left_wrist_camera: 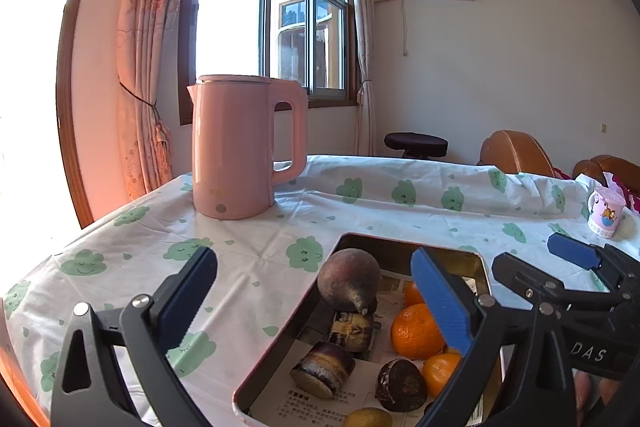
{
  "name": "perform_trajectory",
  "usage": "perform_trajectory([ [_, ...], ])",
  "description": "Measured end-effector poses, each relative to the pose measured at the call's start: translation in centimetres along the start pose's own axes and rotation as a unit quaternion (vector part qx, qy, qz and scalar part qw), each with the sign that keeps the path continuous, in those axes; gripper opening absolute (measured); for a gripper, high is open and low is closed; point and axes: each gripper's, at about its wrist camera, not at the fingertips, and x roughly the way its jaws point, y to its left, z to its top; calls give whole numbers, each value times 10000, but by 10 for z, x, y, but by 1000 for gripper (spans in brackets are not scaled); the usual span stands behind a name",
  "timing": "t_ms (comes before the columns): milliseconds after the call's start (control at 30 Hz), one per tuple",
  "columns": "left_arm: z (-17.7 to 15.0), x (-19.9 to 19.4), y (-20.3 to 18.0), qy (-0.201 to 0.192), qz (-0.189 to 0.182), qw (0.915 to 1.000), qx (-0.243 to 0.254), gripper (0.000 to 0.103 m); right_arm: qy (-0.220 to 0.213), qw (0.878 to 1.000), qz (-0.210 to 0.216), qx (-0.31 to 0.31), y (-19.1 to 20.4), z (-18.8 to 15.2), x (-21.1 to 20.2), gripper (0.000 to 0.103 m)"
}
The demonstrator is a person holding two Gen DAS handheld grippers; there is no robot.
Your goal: Organize fruits
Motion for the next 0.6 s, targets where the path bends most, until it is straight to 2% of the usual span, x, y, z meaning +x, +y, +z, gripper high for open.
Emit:
perform_trajectory([
  [600,-1,0,1,-37,54,10000,19,103,-49,10000,-36,33,-4,1,-3,91],
])
